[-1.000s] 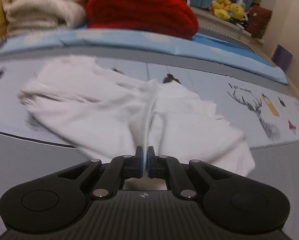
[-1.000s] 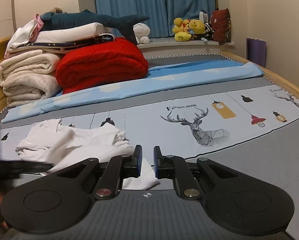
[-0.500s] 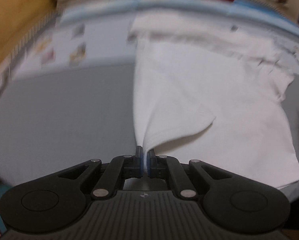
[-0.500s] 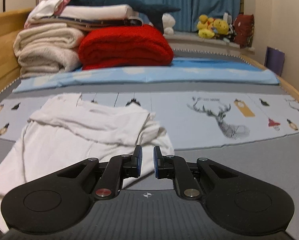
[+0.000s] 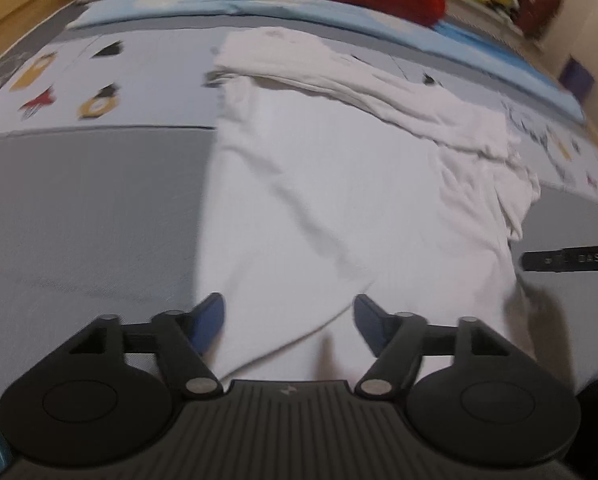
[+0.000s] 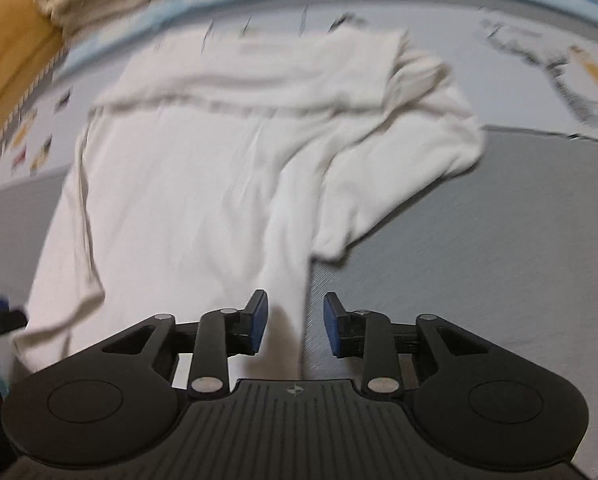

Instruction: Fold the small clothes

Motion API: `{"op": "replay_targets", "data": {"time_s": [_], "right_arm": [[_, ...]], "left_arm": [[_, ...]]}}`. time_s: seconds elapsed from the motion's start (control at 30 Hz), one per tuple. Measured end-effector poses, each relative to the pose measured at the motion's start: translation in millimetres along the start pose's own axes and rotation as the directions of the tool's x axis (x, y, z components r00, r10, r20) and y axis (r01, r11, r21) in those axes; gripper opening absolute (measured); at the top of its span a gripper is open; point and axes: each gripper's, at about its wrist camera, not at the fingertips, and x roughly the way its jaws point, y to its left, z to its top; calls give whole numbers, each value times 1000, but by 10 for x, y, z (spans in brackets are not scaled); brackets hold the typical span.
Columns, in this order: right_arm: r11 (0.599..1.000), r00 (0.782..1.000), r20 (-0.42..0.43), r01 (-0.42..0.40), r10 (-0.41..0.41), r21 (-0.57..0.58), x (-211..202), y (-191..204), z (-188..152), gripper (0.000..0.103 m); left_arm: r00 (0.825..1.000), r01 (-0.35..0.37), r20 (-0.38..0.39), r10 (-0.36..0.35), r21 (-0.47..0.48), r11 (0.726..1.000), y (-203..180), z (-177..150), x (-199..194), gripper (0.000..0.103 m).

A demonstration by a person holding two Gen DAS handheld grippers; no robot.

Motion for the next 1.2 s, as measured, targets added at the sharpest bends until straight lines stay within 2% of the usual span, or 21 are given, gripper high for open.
{"op": "replay_targets", "data": {"time_s": [0.1, 0.17, 0.27, 0.33, 0.4, 0.47, 0.57, 0.63, 0.7, 0.8, 0.9, 1.03, 1.07, 1.17, 1.2], "right_arm": [[999, 997, -72, 22, -25, -43, 217, 143, -17, 42], [995, 992, -104, 57, -65, -77, 335, 222, -34, 43], [988, 992, -78, 84, -94, -131, 379, 338, -40, 47], [984, 993, -62, 93, -104, -155, 377, 381, -57, 40], [980, 995, -41, 86, -94, -177, 347, 416, -74, 8], [981, 997, -29, 66, -72, -184, 300, 407, -91, 7], [984, 998, -19, 56, -60, -171, 192, 273, -94, 5], [988, 998, -3, 56, -57, -147, 108, 144, -88, 5], [989, 998, 13, 62, -61, -133, 63, 2, -47, 5], [981, 992, 39, 126, -121, -149, -11, -177, -57, 4], [972, 979, 47, 203, -199, -118, -80, -449, -56, 4], [933, 934, 43, 357, -355, -49, -172, -901, -61, 4], [933, 933, 34, 360, -359, -19, -184, -997, -66, 5], [962, 963, 3, 271, -271, 47, -209, -1139, -108, 9], [966, 967, -7, 255, -255, 44, -202, -1136, -132, 14]], "left_arm": [[999, -37, -24, 39, 71, 997, -217, 49, 245, 84], [996, -66, -45, 71, 100, 993, -343, 68, 391, 84], [991, -104, -69, 114, 131, 986, -424, 72, 602, 85], [985, -140, -83, 154, 153, 978, -457, 75, 715, 84], [979, -173, -83, 188, 161, 972, -447, 79, 792, 85], [978, -183, -77, 196, 149, 972, -412, 99, 833, 82], [981, -166, -79, 175, 111, 980, -341, 142, 823, 59], [982, -168, -73, 175, 93, 981, -315, 165, 797, 26], [984, -160, -72, 165, 68, 985, -293, 176, 759, 11], [990, -128, -59, 130, 34, 991, -271, 179, 670, 7], [998, -51, -37, 52, 18, 999, -276, 187, 552, 6], [998, 45, -52, -46, -22, 999, -212, 144, 478, 6], [996, 57, -63, -60, -40, 998, -164, 119, 466, 6], [993, 52, -102, -60, -74, 996, 28, 39, 406, 6], [991, 51, -120, -62, -92, 994, 118, 15, 378, 6]]}}
